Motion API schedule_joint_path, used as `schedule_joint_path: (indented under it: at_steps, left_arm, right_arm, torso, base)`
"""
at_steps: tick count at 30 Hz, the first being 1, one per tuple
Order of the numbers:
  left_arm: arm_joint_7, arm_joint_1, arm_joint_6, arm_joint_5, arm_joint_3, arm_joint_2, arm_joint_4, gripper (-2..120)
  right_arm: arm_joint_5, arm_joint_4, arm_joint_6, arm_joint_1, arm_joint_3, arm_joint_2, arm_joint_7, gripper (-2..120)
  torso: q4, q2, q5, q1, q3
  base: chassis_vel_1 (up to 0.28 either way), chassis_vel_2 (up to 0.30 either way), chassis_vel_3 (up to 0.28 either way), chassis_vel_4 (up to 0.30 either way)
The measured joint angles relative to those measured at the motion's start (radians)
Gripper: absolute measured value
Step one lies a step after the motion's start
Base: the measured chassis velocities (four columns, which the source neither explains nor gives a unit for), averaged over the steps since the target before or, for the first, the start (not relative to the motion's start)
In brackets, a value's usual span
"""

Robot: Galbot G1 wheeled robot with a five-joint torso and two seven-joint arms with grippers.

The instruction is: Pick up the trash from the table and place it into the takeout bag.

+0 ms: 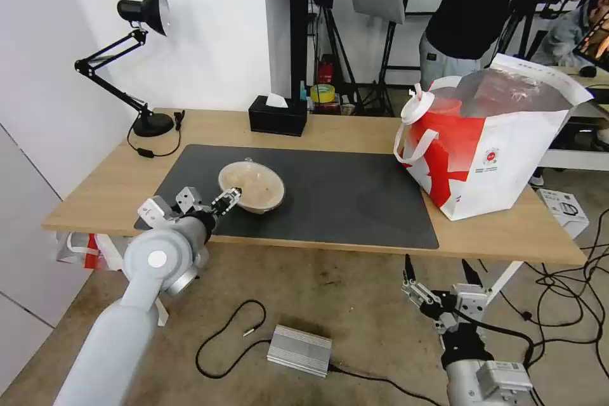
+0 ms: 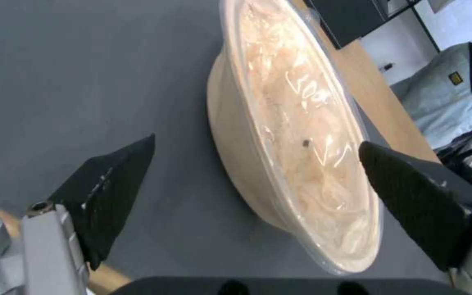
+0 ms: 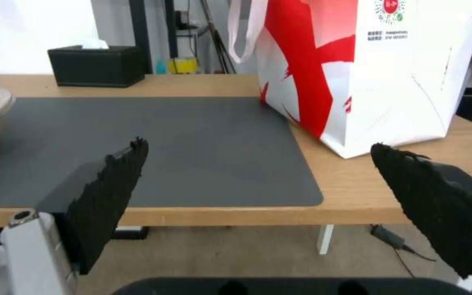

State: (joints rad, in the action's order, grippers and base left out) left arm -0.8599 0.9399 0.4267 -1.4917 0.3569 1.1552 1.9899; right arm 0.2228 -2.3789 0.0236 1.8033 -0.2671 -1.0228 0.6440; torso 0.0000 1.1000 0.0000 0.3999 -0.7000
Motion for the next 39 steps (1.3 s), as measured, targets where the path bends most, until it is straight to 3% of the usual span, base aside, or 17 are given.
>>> schedule_joint_path:
  at_steps: [15, 28, 39]
  left_arm:
    - [-0.017, -0.067, 0.002, -0.005, -0.051, 0.025, -0.063, 100]
    - [-0.104, -0.150, 0.002, -0.050, -0.090, 0.046, -0.117, 100]
    - [-0.119, -0.158, 0.002, -0.052, -0.096, 0.057, -0.131, 100]
  right_arm:
    - [0.000, 0.000, 0.000, 0.000, 0.000, 0.000, 0.000, 100]
    - [0.000, 0.000, 0.000, 0.000, 0.000, 0.000, 0.000, 100]
    - [0.000, 0.000, 0.000, 0.000, 0.000, 0.000, 0.000, 100]
  torso:
    - [0.0001, 0.000, 0.0000, 0.000, 0.000]
    - [0.0000, 0.000, 0.0000, 0.000, 0.000]
    - [0.0000, 0.000, -0.0002, 0.000, 0.000]
  base:
    - [0.000, 0.000, 0.000, 0.000]
    - [0.000, 0.000, 0.000, 0.000]
    - [0.000, 0.000, 0.000, 0.000]
